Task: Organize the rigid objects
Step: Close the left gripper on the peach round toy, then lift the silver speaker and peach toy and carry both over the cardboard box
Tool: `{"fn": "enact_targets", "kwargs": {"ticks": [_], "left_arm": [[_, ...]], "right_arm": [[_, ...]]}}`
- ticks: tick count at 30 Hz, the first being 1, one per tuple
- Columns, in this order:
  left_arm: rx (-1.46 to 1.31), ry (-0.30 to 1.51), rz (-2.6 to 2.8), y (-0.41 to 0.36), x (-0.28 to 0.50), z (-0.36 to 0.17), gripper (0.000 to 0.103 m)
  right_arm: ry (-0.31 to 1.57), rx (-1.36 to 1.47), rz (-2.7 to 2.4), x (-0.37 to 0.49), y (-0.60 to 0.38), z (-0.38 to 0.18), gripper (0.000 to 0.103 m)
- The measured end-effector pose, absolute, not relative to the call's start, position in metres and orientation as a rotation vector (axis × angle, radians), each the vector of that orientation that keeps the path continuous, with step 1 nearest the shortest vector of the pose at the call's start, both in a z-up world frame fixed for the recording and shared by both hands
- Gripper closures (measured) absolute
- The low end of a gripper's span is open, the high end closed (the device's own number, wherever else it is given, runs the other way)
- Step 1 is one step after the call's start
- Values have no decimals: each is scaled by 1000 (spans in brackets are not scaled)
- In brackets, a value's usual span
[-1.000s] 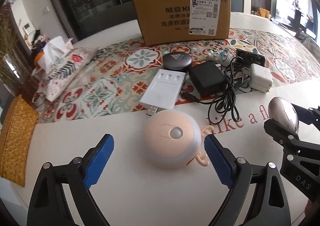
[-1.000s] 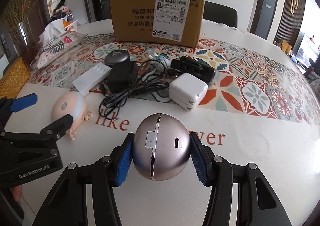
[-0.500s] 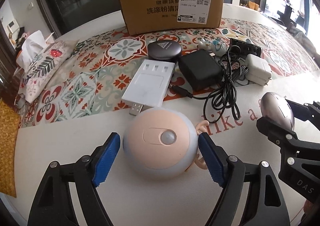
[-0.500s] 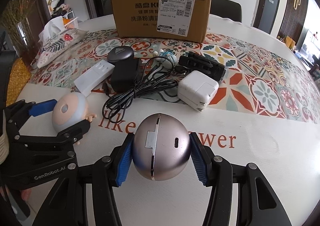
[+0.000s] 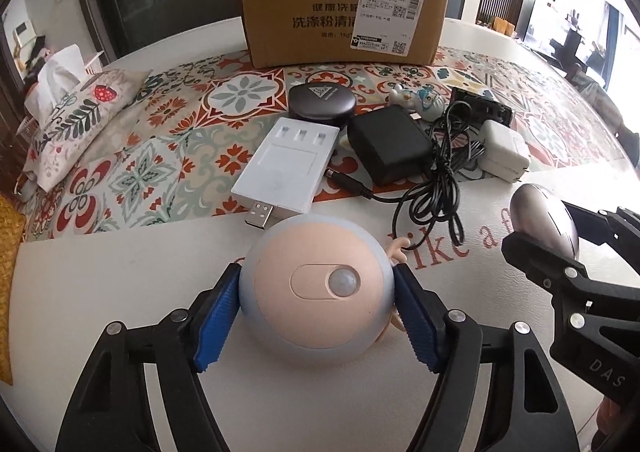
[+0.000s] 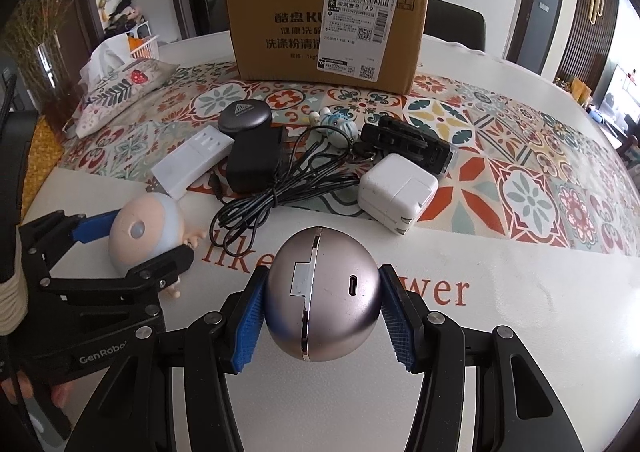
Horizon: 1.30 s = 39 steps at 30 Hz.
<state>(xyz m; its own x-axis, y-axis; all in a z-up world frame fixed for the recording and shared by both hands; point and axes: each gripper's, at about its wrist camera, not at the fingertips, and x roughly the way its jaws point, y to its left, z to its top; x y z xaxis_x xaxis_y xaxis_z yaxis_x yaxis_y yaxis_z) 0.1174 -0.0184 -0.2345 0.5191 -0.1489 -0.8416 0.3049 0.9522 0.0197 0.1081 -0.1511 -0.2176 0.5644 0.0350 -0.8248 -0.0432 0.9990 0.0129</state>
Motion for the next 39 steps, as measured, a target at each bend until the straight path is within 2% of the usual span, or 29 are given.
{"fn": "enact_targets", "kwargs": {"ticks": [10, 23, 39], "left_arm": [[125, 946, -251, -13, 111, -202, 29], [90, 819, -214, -8, 123, -122, 29], [73, 699, -232, -14, 170, -57, 29]], "right_arm": [[925, -19, 46, 105, -153, -192, 49], [762, -21, 25, 114, -156, -118, 49], [641, 15, 13, 154, -163, -54, 49]]}}
